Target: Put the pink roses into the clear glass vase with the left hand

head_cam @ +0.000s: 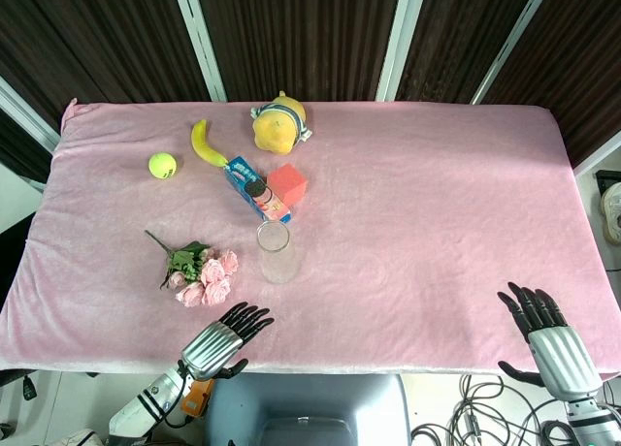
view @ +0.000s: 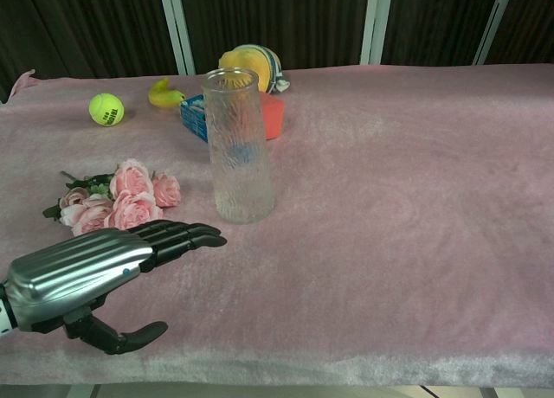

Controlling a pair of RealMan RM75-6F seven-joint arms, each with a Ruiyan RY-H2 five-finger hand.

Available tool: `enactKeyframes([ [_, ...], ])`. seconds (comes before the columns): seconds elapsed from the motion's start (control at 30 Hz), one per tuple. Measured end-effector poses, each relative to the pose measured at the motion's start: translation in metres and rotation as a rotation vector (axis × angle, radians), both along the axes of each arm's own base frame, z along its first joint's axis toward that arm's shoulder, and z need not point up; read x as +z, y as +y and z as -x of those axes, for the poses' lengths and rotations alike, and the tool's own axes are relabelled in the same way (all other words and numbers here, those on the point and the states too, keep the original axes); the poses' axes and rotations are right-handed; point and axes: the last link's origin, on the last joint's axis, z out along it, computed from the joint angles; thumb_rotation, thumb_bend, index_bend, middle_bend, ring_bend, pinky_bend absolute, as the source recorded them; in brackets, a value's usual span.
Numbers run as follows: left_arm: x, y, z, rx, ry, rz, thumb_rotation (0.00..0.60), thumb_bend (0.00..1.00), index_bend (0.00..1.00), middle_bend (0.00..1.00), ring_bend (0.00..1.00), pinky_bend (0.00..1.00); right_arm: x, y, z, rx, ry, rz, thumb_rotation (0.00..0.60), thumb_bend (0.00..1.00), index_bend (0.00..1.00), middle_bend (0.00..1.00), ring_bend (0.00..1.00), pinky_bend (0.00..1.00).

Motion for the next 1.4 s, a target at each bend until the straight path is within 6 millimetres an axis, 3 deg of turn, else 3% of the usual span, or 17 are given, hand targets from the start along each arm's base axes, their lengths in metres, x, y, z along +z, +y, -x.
enactKeyframes([
  [0.37, 0.001, 0.000, 0.000, -0.008, -0.003, 0.002, 0.600, 0.39, 0.00, 0.00, 0.00, 0.00, 0.003, 0.002, 0.001, 0.001, -0.005, 0.016, 0.600, 0.22, 0.00, 0.00, 0.00, 0.00],
  [0.47, 0.014, 0.007, -0.001, -0.013, -0.033, -0.059, 0.600, 0.39, 0.00, 0.00, 0.00, 0.00, 0.002, 0.002, 0.001, 0.004, -0.001, 0.009, 0.600, 0.22, 0.00, 0.00, 0.00, 0.00],
  [0.7, 0.070, 0.036, 0.011, 0.012, -0.093, -0.251, 0.600, 0.38, 0.00, 0.00, 0.00, 0.00, 0.001, 0.003, -0.003, 0.017, -0.006, 0.014, 0.600, 0.22, 0.00, 0.00, 0.00, 0.00],
  [0.87, 0.085, 0.059, 0.024, 0.048, -0.079, -0.314, 0.600, 0.36, 0.00, 0.00, 0.00, 0.00, -0.002, 0.001, -0.005, 0.022, -0.004, 0.003, 0.600, 0.22, 0.00, 0.00, 0.00, 0.00],
  [1.07, 0.078, 0.077, 0.033, 0.066, -0.004, -0.266, 0.600, 0.33, 0.00, 0.00, 0.00, 0.00, -0.002, -0.002, -0.004, 0.013, -0.002, 0.004, 0.600, 0.22, 0.00, 0.00, 0.00, 0.00],
  [1.4, 0.049, 0.092, 0.024, 0.024, 0.066, -0.183, 0.600, 0.32, 0.00, 0.00, 0.00, 0.00, 0.003, 0.001, -0.003, 0.008, -0.017, 0.017, 0.600, 0.22, 0.00, 0.00, 0.00, 0.00],
])
